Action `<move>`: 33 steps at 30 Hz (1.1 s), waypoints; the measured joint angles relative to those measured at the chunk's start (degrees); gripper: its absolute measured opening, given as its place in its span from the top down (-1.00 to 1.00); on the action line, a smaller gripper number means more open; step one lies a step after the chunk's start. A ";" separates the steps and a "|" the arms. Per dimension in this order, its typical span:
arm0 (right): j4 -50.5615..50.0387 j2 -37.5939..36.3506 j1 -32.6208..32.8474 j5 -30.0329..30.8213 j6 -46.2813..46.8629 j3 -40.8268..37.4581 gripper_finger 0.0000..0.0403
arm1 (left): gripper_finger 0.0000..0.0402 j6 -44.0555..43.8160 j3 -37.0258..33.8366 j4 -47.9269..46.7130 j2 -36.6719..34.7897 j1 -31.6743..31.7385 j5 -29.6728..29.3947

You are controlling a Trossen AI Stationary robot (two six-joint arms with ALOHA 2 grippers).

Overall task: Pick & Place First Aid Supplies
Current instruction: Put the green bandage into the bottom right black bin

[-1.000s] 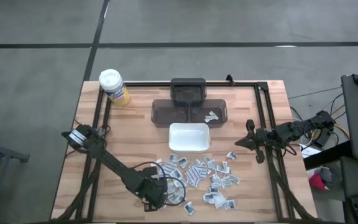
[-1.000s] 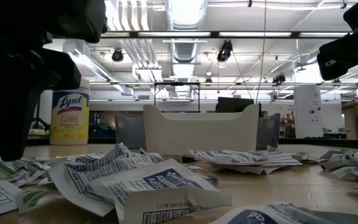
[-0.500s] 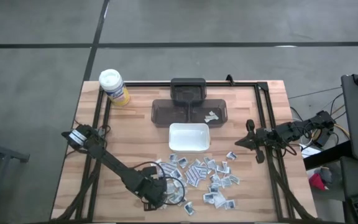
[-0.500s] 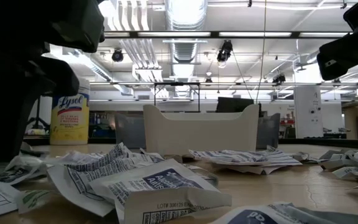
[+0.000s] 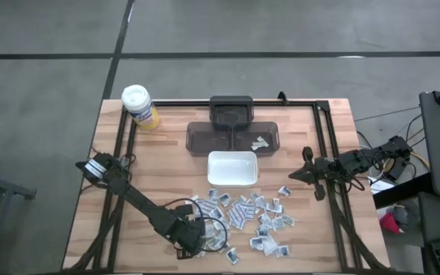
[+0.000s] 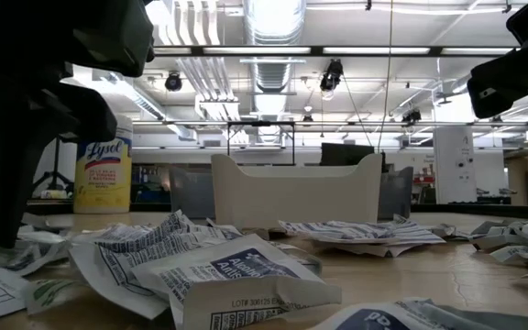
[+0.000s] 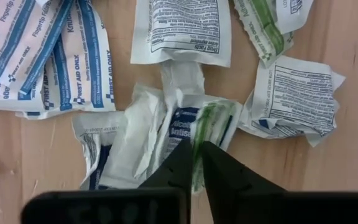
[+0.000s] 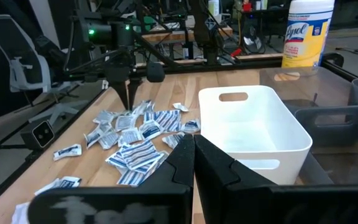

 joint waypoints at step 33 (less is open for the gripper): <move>0.02 0.00 0.02 0.00 0.00 0.00 0.96 | 1.00 1.94 7.21 -8.24 0.00 -0.02 0.26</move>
